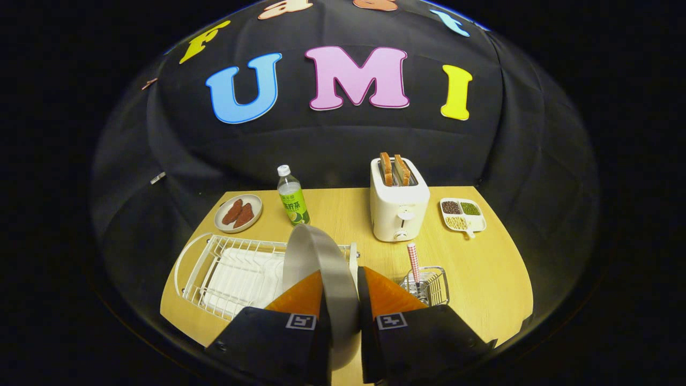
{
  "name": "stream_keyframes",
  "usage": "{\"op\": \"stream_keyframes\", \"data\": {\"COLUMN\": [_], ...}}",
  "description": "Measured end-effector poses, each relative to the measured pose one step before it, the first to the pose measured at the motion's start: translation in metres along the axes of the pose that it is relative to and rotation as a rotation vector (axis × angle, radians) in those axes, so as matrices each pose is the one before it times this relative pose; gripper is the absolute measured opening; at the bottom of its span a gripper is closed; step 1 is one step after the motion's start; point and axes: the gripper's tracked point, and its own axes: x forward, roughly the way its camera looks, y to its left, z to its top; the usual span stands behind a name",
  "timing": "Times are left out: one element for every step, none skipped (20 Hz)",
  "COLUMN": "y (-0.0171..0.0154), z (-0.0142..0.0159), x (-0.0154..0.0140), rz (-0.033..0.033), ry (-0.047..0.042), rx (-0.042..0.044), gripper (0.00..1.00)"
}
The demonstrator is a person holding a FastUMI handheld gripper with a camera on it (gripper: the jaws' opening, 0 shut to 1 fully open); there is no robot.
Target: Take the plate from the dish rack, then take the spoon from the basket and place it into the plate.
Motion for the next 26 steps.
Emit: {"op": "stream_keyframes", "data": {"y": [0.00047,0.00239,0.00137,-0.00318,-0.00354,-0.00129,-0.00222,-0.00267,-0.00305,-0.00653,-0.00894,-0.00998,-0.01128,-0.01102,-0.01275,-0.01256,-0.01327,-0.01193,-0.00919,-0.00740,-0.00598,-0.00286,-0.00441,-0.00305,-0.00289,-0.00204], "z": [0.00056,0.00096,0.00035,-0.00130,-0.00418,-0.00632,-0.00988,-0.01070,-0.01251,-0.01421,-0.01470,-0.01381,-0.01356,-0.01003,-0.00712,-0.00536,-0.00537,-0.00514,-0.00332,-0.00480,-0.00423,-0.00281,-0.00229,-0.00411,-0.00310,-0.00256], "x": [-0.01532,-0.01576,-0.01677,-0.01660,-0.01437,-0.01275,-0.01038,-0.00859,-0.00764,-0.00702,-0.00492,-0.00195,-0.00118,-0.00008,0.00051,0.00339,0.00613,0.00678,0.00781,0.01095,0.01002,0.01075,0.01167,0.00979,0.01006,0.00888], "rz": [0.04292,0.04769,0.03582,0.01745,0.00713,0.00845,0.01028,0.01591,0.01459,0.00666,-0.00228,-0.00507,-0.00667,-0.00417,-0.00796,-0.00688,-0.00854,-0.00543,0.00111,0.00592,0.01165,0.01265,0.00825,0.00914,0.01439,0.01780], "ry": [-0.00986,-0.01426,-0.01588,-0.00984,-0.00285,0.00168,0.01073,0.01101,0.01635,0.01905,0.01816,0.02314,0.02230,0.01454,0.00619,0.00106,0.00749,0.01396,0.01873,0.01965,0.03091,0.02486,0.02776,0.03377,0.02993,0.02845], "rx": [-0.00141,-0.00704,-0.01526,-0.01840,-0.01626,-0.00864,0.00181,0.01027,0.01726,0.02131,0.02428,0.02423,0.02507,0.02401,0.02149,0.01683,0.01922,0.02612,0.03040,0.03665,0.02809,0.01690,0.00188,-0.00301,-0.00296,-0.00819], "gripper": [0.26,0.26,0.26,0.26,0.26,0.26,0.26,0.26,0.26,0.26,0.26,0.26,0.26,0.26,0.26,0.26,0.26,0.26,0.26,0.26,0.26,0.26,0.26,0.26,0.26,0.26]}}
